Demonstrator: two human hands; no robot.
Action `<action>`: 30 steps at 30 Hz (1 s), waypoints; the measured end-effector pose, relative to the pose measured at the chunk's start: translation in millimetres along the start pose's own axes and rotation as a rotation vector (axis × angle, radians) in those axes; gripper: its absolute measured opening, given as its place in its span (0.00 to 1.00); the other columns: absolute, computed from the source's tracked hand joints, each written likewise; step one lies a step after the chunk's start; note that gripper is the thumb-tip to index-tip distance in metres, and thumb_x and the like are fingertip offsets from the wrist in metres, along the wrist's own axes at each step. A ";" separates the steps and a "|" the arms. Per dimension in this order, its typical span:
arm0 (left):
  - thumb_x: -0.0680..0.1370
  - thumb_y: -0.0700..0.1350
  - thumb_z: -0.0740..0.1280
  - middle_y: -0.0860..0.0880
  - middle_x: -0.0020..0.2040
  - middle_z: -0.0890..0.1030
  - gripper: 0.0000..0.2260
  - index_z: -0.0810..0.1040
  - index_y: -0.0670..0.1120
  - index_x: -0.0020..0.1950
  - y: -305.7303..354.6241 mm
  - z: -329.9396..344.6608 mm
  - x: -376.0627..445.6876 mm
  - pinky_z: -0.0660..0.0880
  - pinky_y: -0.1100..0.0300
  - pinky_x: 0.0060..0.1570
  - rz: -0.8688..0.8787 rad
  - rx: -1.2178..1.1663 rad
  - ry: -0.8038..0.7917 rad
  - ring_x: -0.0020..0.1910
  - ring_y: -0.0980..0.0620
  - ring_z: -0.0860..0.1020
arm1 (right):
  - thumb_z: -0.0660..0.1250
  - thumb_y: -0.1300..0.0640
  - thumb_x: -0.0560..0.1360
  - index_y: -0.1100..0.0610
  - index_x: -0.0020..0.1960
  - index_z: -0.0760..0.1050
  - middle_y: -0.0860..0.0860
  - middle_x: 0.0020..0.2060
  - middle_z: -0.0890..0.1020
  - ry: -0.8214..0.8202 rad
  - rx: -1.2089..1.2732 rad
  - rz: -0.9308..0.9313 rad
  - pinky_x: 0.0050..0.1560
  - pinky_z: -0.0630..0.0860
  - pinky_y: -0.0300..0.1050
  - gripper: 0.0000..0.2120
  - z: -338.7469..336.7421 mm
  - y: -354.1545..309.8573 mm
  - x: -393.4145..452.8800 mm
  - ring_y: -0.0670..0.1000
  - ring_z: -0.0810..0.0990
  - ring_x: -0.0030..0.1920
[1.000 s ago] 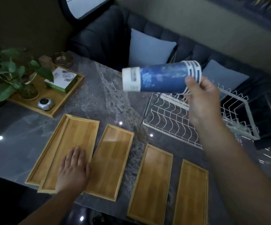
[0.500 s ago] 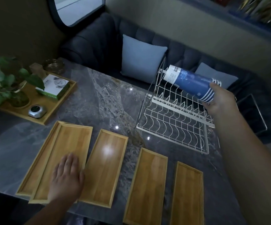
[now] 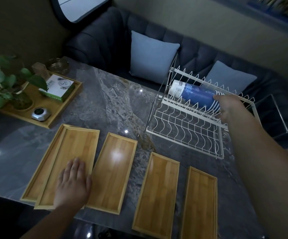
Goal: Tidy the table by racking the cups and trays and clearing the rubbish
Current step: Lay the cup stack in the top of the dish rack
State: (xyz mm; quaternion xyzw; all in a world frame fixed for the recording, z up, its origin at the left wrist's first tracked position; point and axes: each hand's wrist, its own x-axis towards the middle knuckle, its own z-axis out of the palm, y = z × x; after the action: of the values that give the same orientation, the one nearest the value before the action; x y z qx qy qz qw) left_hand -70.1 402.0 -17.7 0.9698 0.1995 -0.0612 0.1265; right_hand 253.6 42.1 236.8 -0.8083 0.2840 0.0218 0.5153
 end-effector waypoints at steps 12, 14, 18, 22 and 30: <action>0.79 0.61 0.40 0.45 0.78 0.59 0.33 0.61 0.44 0.77 -3.5 4.0 1.3 0.50 0.47 0.76 0.018 -0.012 -0.008 0.78 0.46 0.52 | 0.69 0.56 0.75 0.64 0.62 0.72 0.62 0.54 0.82 0.062 -0.127 -0.094 0.56 0.79 0.61 0.19 -0.9 0.6 0.4 0.62 0.82 0.55; 0.79 0.61 0.40 0.44 0.78 0.59 0.33 0.61 0.44 0.77 -4.2 3.5 2.1 0.50 0.47 0.76 0.030 -0.009 -0.011 0.78 0.46 0.52 | 0.69 0.56 0.74 0.63 0.63 0.72 0.61 0.52 0.82 0.070 -0.124 -0.121 0.52 0.80 0.57 0.20 -1.6 0.4 -4.0 0.60 0.83 0.51; 0.79 0.61 0.41 0.44 0.78 0.61 0.33 0.62 0.44 0.76 -3.8 1.3 4.5 0.50 0.47 0.75 0.034 -0.011 -0.018 0.78 0.45 0.54 | 0.67 0.55 0.76 0.61 0.65 0.71 0.56 0.48 0.79 0.121 -0.161 -0.230 0.41 0.74 0.45 0.19 -0.6 5.2 -12.2 0.51 0.77 0.38; 0.80 0.60 0.44 0.43 0.77 0.62 0.31 0.63 0.43 0.76 -2.0 -0.7 5.0 0.52 0.46 0.74 0.030 0.010 -0.040 0.78 0.43 0.55 | 0.62 0.56 0.78 0.59 0.69 0.69 0.53 0.55 0.75 0.208 -0.242 -0.471 0.47 0.76 0.45 0.20 -2.0 16.4 -33.4 0.52 0.78 0.47; 0.80 0.60 0.53 0.43 0.77 0.60 0.28 0.62 0.45 0.75 -3.7 -8.9 15.1 0.56 0.45 0.73 0.041 0.058 -0.110 0.77 0.43 0.55 | 0.61 0.61 0.78 0.61 0.65 0.75 0.58 0.66 0.75 0.169 -0.443 -0.861 0.72 0.59 0.52 0.16 -0.5 104.9 -102.3 0.60 0.66 0.71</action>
State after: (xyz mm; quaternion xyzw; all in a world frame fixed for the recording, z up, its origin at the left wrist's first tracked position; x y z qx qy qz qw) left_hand -57.2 413.2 -12.5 0.9721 0.1705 -0.1173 0.1102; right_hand 117.3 54.1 184.5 -0.9413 -0.0466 -0.1991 0.2686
